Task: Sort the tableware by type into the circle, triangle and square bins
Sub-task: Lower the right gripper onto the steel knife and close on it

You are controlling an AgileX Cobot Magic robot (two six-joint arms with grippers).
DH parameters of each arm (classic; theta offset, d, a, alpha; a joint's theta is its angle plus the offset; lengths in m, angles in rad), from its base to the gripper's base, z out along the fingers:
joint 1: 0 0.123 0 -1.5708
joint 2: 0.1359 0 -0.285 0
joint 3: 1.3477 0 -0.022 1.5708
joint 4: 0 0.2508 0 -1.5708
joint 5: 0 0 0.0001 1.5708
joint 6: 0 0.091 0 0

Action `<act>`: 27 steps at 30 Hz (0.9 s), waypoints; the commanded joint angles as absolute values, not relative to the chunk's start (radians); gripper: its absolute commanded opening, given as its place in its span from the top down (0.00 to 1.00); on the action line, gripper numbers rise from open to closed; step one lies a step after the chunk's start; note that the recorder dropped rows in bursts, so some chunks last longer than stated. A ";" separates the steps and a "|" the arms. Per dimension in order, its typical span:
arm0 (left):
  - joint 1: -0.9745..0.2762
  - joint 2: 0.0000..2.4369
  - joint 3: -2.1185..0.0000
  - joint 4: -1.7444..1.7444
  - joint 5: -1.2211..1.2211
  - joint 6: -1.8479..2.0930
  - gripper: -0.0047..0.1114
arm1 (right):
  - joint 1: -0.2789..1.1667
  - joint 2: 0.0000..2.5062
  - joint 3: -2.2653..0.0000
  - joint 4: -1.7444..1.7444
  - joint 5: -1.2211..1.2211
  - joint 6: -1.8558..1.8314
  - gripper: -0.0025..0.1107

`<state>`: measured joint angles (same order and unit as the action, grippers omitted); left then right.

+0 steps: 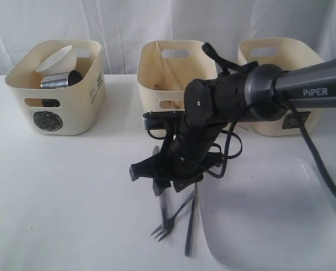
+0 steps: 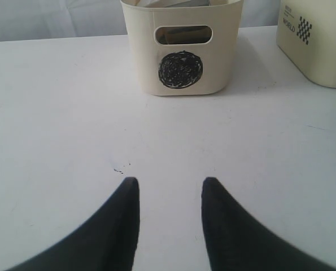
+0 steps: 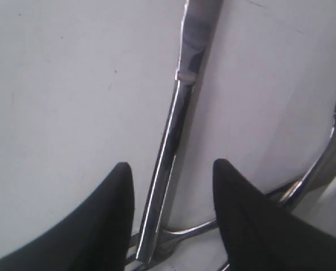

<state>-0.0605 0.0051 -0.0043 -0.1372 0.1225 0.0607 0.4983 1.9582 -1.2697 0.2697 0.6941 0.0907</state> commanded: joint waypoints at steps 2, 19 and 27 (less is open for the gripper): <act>-0.062 0.000 0.000 -0.144 0.126 0.060 0.60 | 0.500 1.958 -1.266 0.254 0.691 0.133 0.60; -0.062 0.000 0.000 -0.144 0.126 0.060 0.60 | 0.520 2.005 -1.266 0.259 0.645 0.135 0.60; -0.062 0.000 0.000 -0.144 0.126 0.060 0.60 | 0.520 2.017 -1.267 0.259 0.627 0.135 0.60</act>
<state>-0.0605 0.0051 -0.0043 -0.1372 0.1225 0.0607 0.5190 2.0148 -1.2697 0.2616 0.6441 0.1306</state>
